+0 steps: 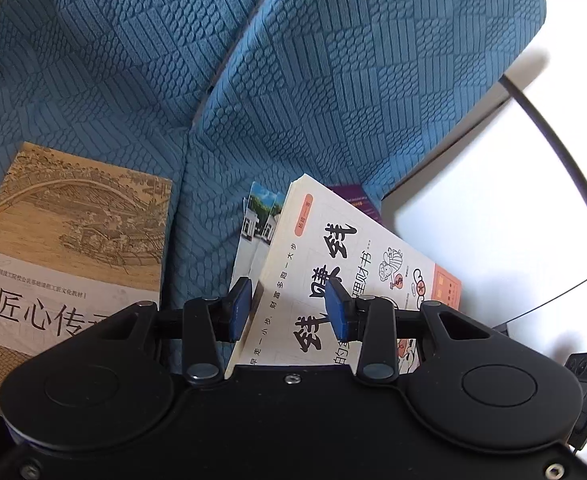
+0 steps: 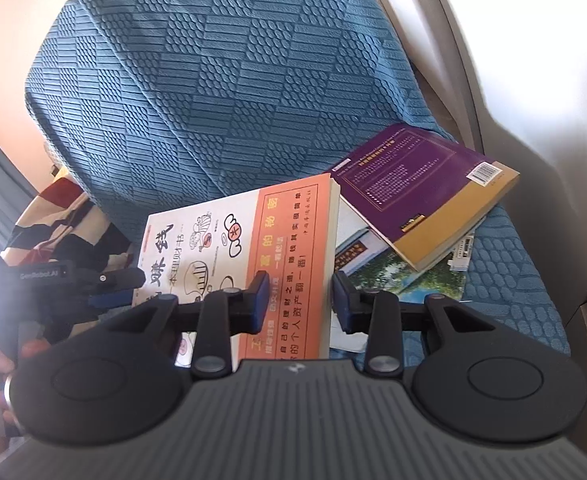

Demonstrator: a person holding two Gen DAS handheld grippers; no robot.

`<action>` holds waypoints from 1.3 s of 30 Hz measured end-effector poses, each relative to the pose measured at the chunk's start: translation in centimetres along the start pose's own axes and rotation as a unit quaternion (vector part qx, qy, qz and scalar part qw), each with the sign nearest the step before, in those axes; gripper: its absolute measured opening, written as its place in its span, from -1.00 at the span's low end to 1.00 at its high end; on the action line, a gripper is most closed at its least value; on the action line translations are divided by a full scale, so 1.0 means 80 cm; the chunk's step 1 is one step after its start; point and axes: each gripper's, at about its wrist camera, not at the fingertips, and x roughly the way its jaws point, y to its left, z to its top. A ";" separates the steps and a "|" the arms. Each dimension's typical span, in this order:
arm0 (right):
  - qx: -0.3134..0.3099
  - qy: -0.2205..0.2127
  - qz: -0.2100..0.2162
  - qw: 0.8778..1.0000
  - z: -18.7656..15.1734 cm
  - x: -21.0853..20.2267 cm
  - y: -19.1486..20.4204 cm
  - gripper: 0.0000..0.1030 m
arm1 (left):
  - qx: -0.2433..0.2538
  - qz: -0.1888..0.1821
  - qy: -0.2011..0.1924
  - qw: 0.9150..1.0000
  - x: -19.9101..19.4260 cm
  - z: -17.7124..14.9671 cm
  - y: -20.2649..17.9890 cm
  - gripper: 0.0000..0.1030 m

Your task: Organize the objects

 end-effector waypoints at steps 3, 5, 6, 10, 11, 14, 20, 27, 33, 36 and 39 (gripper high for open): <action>0.000 -0.003 0.004 1.000 0.002 -0.003 0.013 -0.31 | -0.006 -0.009 -0.012 1.000 -0.017 0.009 0.008 -0.29; 0.002 -0.007 0.007 1.000 0.005 -0.006 0.022 -0.31 | -0.010 -0.014 -0.022 1.000 -0.031 0.013 0.013 -0.29; 0.001 -0.009 0.010 1.000 0.007 -0.008 0.028 -0.33 | -0.012 -0.017 -0.027 0.999 -0.038 0.015 0.016 -0.29; -0.012 -0.018 0.019 1.000 0.016 -0.015 0.054 -0.34 | -0.021 -0.027 -0.047 0.998 -0.067 0.023 0.028 -0.32; -0.016 -0.020 0.021 0.999 0.018 -0.016 0.061 -0.34 | -0.023 -0.029 -0.052 0.998 -0.075 0.024 0.031 -0.33; -0.028 -0.023 0.029 0.999 0.023 -0.018 0.081 -0.34 | -0.027 -0.030 -0.066 0.997 -0.096 0.028 0.041 -0.33; -0.040 -0.024 0.051 0.998 0.023 -0.010 0.119 -0.36 | -0.033 -0.023 -0.084 0.996 -0.132 0.031 0.068 -0.33; -0.049 -0.010 0.073 0.996 0.012 0.007 0.151 -0.39 | -0.055 -0.009 -0.096 0.994 -0.160 0.021 0.111 -0.33; -0.059 0.009 0.079 0.995 0.000 0.029 0.171 -0.39 | -0.069 0.005 -0.098 0.993 -0.166 0.013 0.146 -0.33; -0.062 0.023 0.074 0.995 -0.004 0.042 0.178 -0.39 | -0.077 0.011 -0.094 0.993 -0.163 0.010 0.162 -0.33; -0.061 0.037 0.073 0.995 -0.008 0.056 0.181 -0.39 | -0.085 0.018 -0.092 0.992 -0.159 0.010 0.176 -0.33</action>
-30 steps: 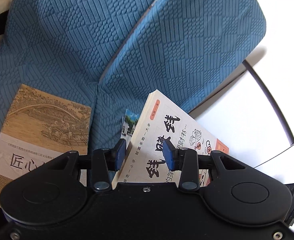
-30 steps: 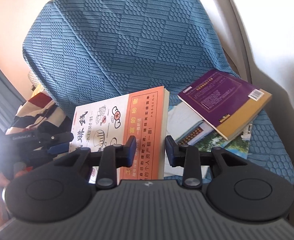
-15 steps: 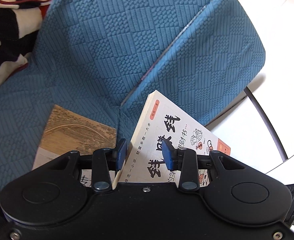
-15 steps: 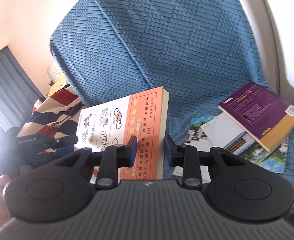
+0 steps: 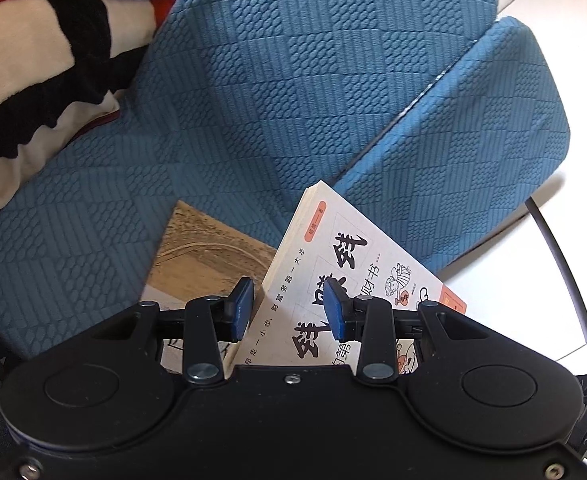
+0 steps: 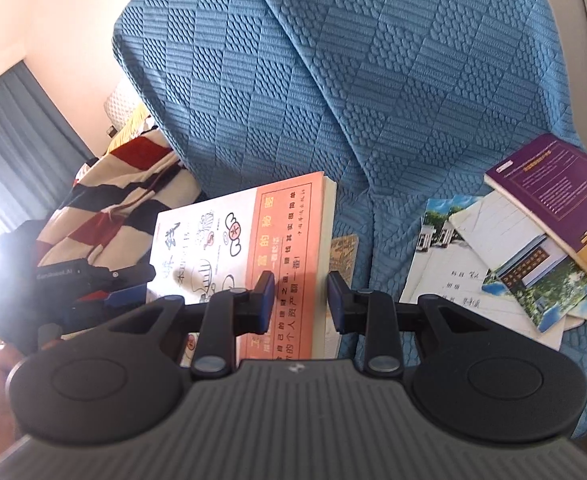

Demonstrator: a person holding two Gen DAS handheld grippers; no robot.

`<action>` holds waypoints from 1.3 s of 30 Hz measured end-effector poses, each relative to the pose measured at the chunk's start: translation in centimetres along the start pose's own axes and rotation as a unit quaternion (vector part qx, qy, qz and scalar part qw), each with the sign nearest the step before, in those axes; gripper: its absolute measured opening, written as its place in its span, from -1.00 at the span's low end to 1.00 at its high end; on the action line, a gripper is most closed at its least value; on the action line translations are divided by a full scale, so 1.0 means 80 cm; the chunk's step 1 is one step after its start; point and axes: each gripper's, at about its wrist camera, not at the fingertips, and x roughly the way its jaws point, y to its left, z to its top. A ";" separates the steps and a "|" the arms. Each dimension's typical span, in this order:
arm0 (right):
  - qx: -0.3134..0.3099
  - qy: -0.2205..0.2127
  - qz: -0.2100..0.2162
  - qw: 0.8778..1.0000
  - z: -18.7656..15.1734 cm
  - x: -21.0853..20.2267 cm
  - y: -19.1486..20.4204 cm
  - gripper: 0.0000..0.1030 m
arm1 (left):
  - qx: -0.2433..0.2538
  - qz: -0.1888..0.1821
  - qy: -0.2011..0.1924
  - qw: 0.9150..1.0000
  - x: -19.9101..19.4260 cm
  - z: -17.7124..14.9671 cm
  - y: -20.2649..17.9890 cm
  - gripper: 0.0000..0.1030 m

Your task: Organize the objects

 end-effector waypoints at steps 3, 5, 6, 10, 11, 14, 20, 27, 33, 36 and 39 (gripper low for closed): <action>0.004 0.010 0.001 1.000 -0.003 0.012 0.000 -0.39 | -0.004 0.011 0.003 1.000 0.007 0.000 0.009 -0.33; 0.007 0.015 0.001 1.000 -0.005 0.018 -0.002 -0.39 | -0.005 0.016 0.007 1.000 0.012 0.000 0.015 -0.33; 0.010 0.018 0.001 1.000 -0.006 0.022 -0.003 -0.39 | -0.006 0.020 0.009 1.000 0.016 -0.001 0.017 -0.33; 0.007 0.031 -0.007 0.999 -0.009 0.035 -0.008 -0.40 | -0.001 0.043 0.025 0.999 0.035 -0.009 0.025 -0.33; 0.010 0.035 -0.009 0.999 -0.010 0.038 -0.010 -0.40 | 0.000 0.047 0.030 0.998 0.041 -0.010 0.027 -0.33; 0.018 0.045 -0.014 0.999 -0.013 0.049 -0.019 -0.40 | -0.002 0.054 0.043 0.998 0.056 -0.013 0.035 -0.33; 0.034 0.058 -0.011 0.998 -0.020 0.069 -0.030 -0.40 | -0.008 0.066 0.053 0.996 0.075 -0.010 0.045 -0.33; 0.046 0.070 -0.012 0.996 -0.030 0.084 -0.042 -0.40 | -0.012 0.076 0.068 0.995 0.095 -0.006 0.054 -0.33; 0.060 0.086 -0.017 0.994 -0.047 0.099 -0.050 -0.40 | 0.005 0.105 0.089 0.990 0.117 -0.014 0.062 -0.33; 0.078 0.091 -0.019 0.993 -0.056 0.107 -0.057 -0.41 | 0.004 0.110 0.096 0.989 0.123 -0.017 0.069 -0.33; 0.078 0.097 -0.022 0.992 -0.063 0.115 -0.057 -0.41 | 0.006 0.118 0.101 0.988 0.127 -0.020 0.074 -0.33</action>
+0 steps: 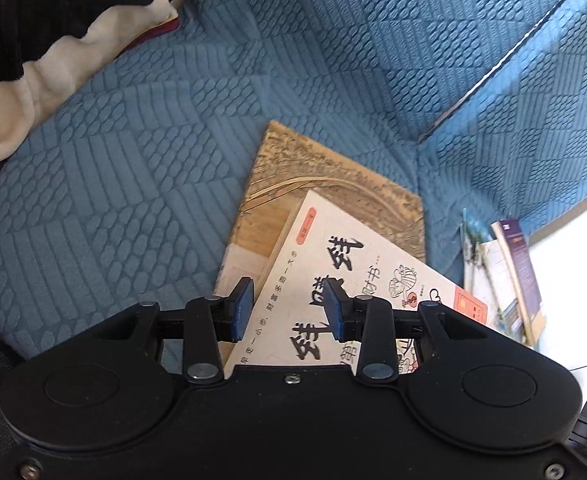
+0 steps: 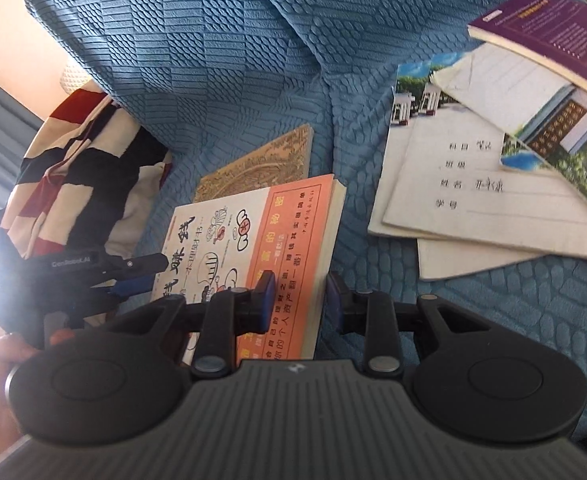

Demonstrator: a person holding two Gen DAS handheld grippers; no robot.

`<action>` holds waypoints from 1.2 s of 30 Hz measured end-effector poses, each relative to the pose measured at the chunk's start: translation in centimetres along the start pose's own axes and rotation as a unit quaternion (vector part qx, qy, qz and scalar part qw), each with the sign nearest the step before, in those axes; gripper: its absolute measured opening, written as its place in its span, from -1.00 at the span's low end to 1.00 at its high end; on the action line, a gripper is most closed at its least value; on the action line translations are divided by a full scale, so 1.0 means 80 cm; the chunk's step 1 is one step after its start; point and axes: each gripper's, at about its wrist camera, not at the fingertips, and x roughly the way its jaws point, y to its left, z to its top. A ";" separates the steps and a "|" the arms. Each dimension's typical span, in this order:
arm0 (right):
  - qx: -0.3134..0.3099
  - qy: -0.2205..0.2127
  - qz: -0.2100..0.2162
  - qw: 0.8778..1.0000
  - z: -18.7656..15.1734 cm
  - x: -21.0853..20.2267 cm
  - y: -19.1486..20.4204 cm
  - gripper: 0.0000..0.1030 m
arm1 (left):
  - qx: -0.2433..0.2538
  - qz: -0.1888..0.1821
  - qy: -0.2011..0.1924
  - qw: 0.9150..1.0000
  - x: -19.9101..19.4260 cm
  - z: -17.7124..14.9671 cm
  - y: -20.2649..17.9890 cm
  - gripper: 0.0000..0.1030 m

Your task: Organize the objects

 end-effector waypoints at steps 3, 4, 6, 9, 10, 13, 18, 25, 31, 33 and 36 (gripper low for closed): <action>0.012 0.009 -0.010 1.000 -0.004 0.007 -0.004 -0.40 | 0.001 -0.008 0.004 1.000 0.003 -0.002 0.004 -0.27; 0.023 0.013 -0.010 1.000 -0.003 0.008 -0.007 -0.40 | 0.000 -0.010 0.006 1.000 0.003 -0.002 0.005 -0.27; 0.032 0.022 -0.018 0.999 -0.002 0.010 -0.008 -0.40 | 0.000 -0.011 0.006 1.000 0.002 -0.004 0.006 -0.22; 0.016 0.028 -0.031 0.999 0.004 0.007 0.000 -0.37 | 0.003 -0.015 -0.002 1.000 -0.008 -0.008 0.007 -0.04; 0.009 0.030 -0.032 0.999 0.006 0.005 0.003 -0.37 | 0.003 -0.021 -0.003 1.000 -0.013 -0.010 0.009 0.00; -0.027 0.034 -0.038 0.998 0.015 0.004 0.016 -0.19 | -0.011 -0.032 -0.003 0.999 -0.028 -0.016 0.025 0.05; -0.096 0.032 -0.046 0.994 0.035 0.016 0.041 0.11 | -0.034 -0.039 -0.003 0.999 -0.048 -0.023 0.046 0.06; -0.176 0.032 -0.056 0.982 0.069 0.059 0.060 0.22 | -0.039 -0.062 0.025 0.997 -0.050 -0.026 0.050 0.04; -0.190 0.068 -0.062 0.977 0.080 0.093 0.048 0.22 | -0.037 -0.072 0.059 0.995 -0.042 -0.033 0.047 -0.02; -0.184 0.075 -0.056 0.978 0.079 0.097 0.044 0.22 | -0.036 -0.082 0.071 0.993 -0.036 -0.035 0.046 -0.04; -0.168 0.078 -0.046 0.982 0.077 0.097 0.037 0.22 | -0.028 -0.087 0.077 0.993 -0.033 -0.037 0.040 -0.11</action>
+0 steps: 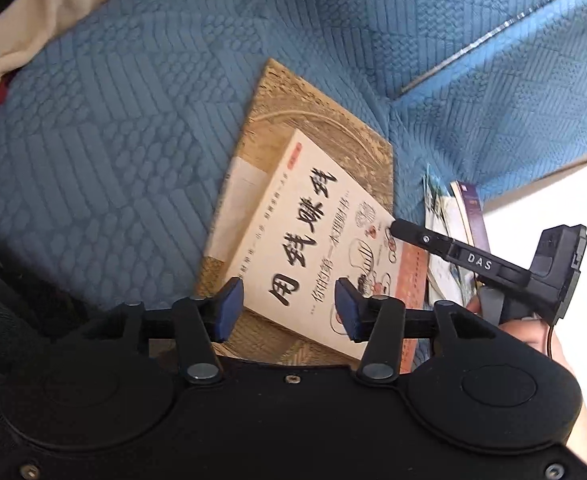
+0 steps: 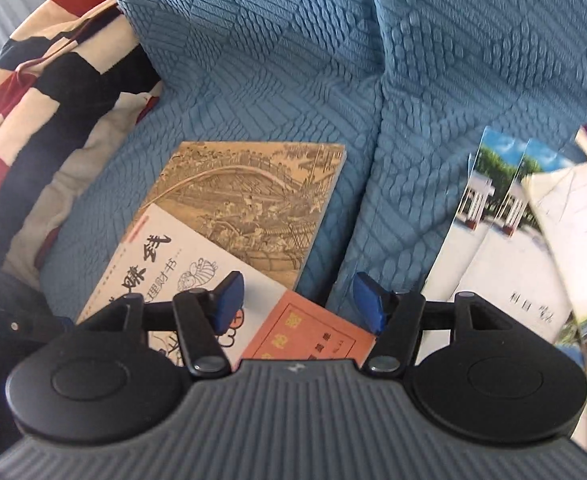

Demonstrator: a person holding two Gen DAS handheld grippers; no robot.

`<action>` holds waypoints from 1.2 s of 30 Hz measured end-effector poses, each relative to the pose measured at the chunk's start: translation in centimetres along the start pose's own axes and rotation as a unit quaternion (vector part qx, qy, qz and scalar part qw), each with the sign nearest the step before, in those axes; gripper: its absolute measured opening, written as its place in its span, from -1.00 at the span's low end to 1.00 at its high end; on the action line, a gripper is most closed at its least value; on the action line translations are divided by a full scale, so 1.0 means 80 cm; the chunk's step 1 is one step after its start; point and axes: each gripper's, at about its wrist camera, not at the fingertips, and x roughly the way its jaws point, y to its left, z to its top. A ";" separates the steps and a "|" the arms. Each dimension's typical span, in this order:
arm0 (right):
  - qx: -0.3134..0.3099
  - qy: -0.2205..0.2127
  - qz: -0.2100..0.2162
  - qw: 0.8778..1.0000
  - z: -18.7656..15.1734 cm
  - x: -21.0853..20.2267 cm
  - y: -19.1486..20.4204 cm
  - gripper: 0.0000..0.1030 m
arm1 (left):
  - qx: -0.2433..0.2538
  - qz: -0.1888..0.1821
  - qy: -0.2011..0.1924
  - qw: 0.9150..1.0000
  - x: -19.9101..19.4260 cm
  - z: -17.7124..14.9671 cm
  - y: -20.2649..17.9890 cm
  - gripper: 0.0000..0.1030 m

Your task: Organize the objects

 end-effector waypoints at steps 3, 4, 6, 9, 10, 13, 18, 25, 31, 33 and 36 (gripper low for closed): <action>0.003 -0.002 0.001 1.000 -0.008 -0.003 0.000 0.22 | 0.017 -0.002 0.008 1.000 0.005 -0.004 -0.009 -0.12; 0.007 -0.006 -0.001 1.000 -0.011 -0.005 0.000 0.23 | 0.021 -0.004 0.012 1.000 0.007 -0.005 -0.012 -0.13; 0.017 -0.007 -0.004 1.000 -0.016 -0.008 -0.001 0.24 | 0.025 -0.005 0.014 1.000 0.010 -0.006 -0.016 -0.17; 0.030 -0.001 -0.003 1.000 -0.021 -0.012 -0.002 0.25 | 0.026 -0.010 0.019 0.999 0.013 -0.007 -0.020 -0.22; 0.028 0.002 -0.004 1.000 -0.023 -0.014 -0.001 0.25 | 0.024 -0.017 0.022 0.999 0.014 -0.006 -0.020 -0.24; 0.021 0.013 -0.004 1.000 -0.027 -0.018 0.006 0.25 | 0.029 -0.026 0.024 0.999 0.018 -0.003 -0.023 -0.28; -0.005 0.030 -0.008 1.000 -0.033 -0.018 0.024 0.25 | 0.036 -0.034 0.029 0.998 0.028 0.005 -0.032 -0.30; -0.001 0.026 -0.022 0.999 -0.042 -0.021 0.028 0.24 | 0.046 -0.004 0.006 0.999 0.012 0.002 -0.030 -0.27; 0.008 0.025 -0.028 0.999 -0.050 -0.026 0.034 0.24 | 0.026 0.036 -0.027 0.999 -0.009 0.001 -0.014 -0.17; 0.004 0.025 -0.031 0.999 -0.052 -0.029 0.038 0.24 | 0.008 0.036 -0.028 0.999 -0.011 0.004 -0.006 -0.17; 0.011 0.023 -0.030 0.999 -0.057 -0.033 0.040 0.24 | -0.004 0.043 -0.034 0.998 -0.012 0.007 0.001 -0.12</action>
